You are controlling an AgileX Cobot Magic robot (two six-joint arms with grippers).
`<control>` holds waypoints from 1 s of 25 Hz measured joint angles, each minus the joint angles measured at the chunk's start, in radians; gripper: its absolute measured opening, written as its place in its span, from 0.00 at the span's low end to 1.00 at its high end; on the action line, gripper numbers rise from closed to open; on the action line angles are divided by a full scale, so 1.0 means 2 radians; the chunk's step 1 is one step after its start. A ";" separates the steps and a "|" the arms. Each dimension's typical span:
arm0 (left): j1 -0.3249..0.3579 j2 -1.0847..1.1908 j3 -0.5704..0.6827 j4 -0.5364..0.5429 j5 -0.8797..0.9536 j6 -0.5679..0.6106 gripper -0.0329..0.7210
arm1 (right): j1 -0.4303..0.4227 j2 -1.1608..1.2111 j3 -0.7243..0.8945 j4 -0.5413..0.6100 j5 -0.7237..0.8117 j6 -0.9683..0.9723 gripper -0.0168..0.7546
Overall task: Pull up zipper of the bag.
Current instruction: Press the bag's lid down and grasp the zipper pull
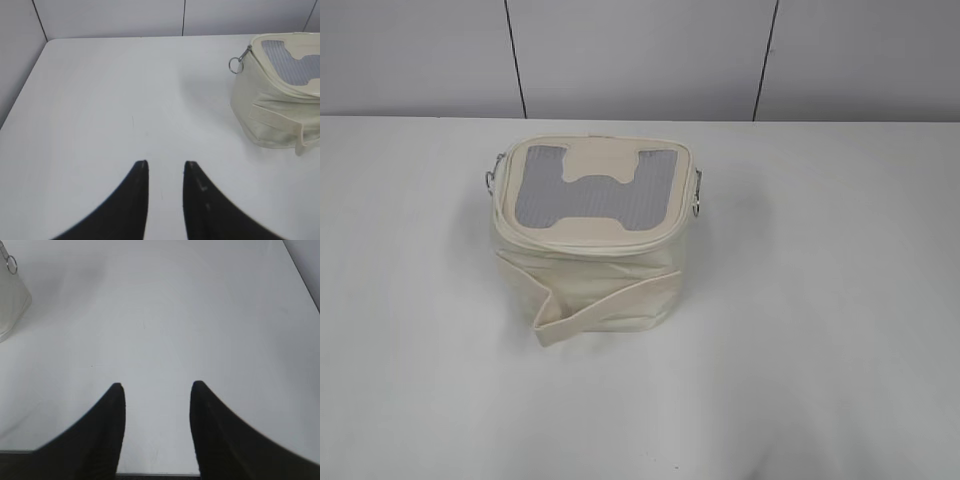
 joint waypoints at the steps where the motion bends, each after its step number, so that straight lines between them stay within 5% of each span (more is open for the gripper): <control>1: 0.000 0.000 0.000 0.000 0.000 0.000 0.28 | 0.000 0.000 0.000 0.000 0.000 0.000 0.47; 20: 0.000 0.000 0.000 0.000 0.000 0.000 0.28 | 0.000 0.000 0.000 0.008 0.000 0.000 0.47; 25: 0.000 0.000 0.000 0.000 0.000 0.000 0.28 | 0.000 0.039 -0.012 0.083 -0.035 -0.033 0.47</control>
